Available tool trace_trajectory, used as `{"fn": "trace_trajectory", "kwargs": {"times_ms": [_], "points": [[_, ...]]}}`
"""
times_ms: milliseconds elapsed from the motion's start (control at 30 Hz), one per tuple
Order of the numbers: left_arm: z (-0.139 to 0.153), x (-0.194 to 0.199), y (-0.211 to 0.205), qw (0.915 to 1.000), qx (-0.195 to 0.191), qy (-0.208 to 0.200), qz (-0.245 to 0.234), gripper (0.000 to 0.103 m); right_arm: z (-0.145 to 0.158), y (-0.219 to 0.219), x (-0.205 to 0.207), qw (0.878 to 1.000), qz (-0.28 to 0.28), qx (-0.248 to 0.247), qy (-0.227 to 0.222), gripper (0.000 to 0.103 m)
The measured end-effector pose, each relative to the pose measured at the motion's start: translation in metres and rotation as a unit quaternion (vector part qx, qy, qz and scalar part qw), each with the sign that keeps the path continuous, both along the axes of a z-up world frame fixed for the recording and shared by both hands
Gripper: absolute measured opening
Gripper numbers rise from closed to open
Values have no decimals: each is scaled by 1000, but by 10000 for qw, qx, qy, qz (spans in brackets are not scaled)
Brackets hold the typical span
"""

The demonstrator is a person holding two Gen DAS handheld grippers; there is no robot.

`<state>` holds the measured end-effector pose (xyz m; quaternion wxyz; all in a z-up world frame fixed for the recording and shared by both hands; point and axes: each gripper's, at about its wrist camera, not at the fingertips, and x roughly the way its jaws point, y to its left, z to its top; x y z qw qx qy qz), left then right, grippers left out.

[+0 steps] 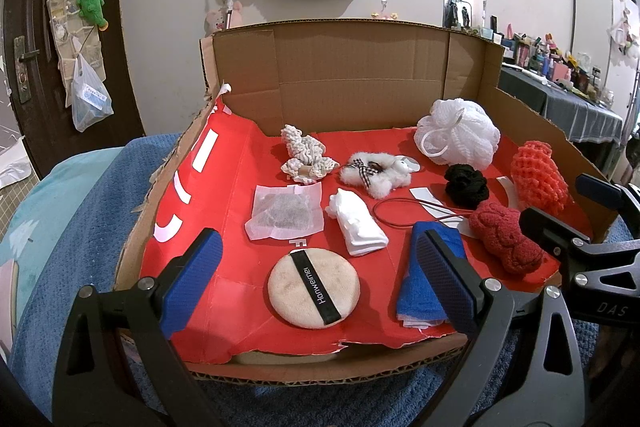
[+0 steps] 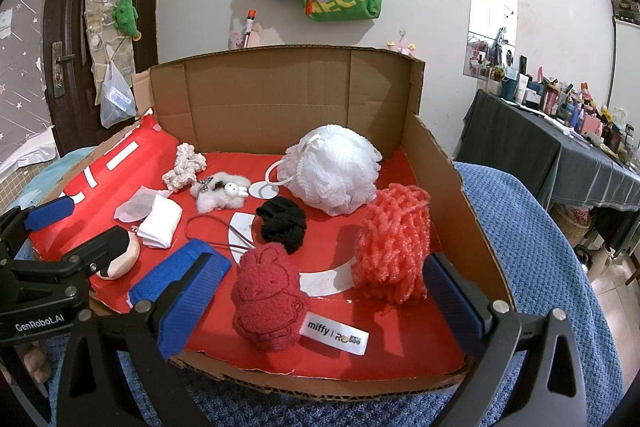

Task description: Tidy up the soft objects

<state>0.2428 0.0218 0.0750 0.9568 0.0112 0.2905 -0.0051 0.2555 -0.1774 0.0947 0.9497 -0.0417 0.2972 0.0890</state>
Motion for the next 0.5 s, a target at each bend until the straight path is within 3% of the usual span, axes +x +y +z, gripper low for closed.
{"fn": "trace_trajectory", "kwargs": {"times_ms": [500], "points": [[0,0,0,10000,-2,-2,-4,99,0,-1,1,10000,1,-2,-5,103]]}}
